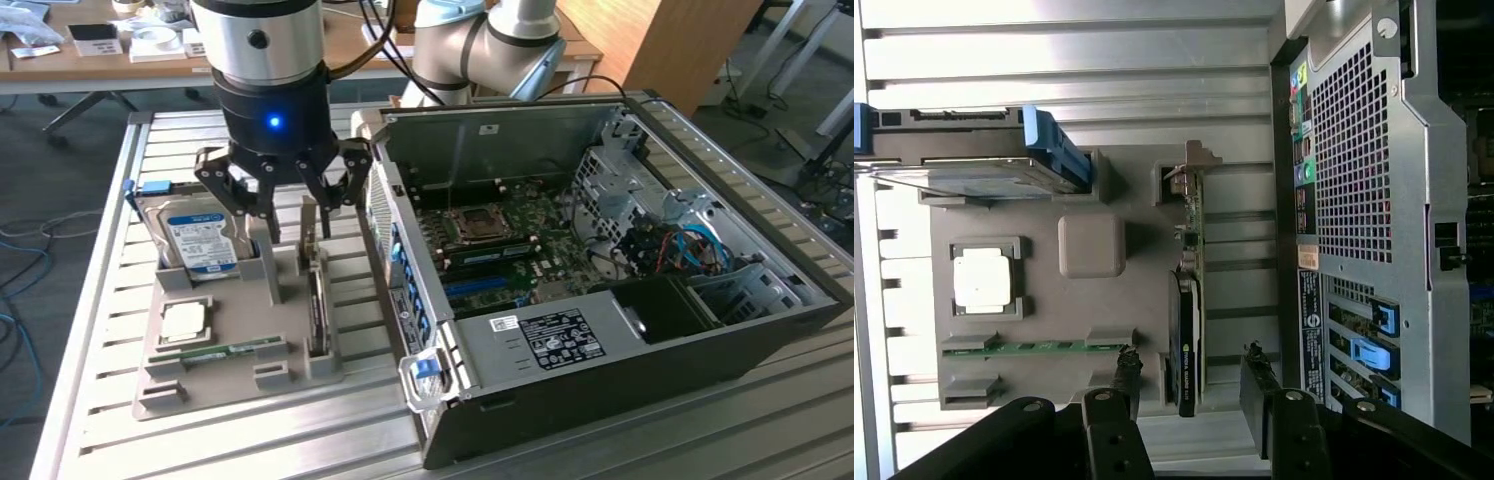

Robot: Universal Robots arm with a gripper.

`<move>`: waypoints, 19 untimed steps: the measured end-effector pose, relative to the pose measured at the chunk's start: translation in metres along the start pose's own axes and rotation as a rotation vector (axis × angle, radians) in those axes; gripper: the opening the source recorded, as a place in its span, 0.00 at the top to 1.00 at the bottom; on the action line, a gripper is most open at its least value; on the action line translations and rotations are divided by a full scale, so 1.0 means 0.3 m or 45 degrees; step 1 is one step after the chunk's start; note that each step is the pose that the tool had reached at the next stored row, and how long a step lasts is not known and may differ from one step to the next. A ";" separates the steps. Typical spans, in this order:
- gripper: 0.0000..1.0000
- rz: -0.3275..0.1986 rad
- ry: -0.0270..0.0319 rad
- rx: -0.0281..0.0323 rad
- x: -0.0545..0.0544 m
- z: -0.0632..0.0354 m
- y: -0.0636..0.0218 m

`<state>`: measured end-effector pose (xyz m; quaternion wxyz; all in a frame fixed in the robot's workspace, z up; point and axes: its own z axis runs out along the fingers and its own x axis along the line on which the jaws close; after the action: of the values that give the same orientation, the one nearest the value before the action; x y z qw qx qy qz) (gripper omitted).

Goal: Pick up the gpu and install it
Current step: 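Pick up the gpu and move the gpu toward the slot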

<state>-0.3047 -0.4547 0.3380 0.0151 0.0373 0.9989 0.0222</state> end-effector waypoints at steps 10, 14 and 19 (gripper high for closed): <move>0.47 0.000 0.0000 -0.0001 0.001 0.024 -0.001; 0.47 0.000 0.0000 -0.0001 0.001 0.039 -0.002; 0.47 0.000 0.0002 0.0001 0.002 0.057 -0.003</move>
<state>-0.3047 -0.4547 0.3209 0.0151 0.0373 0.9989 0.0221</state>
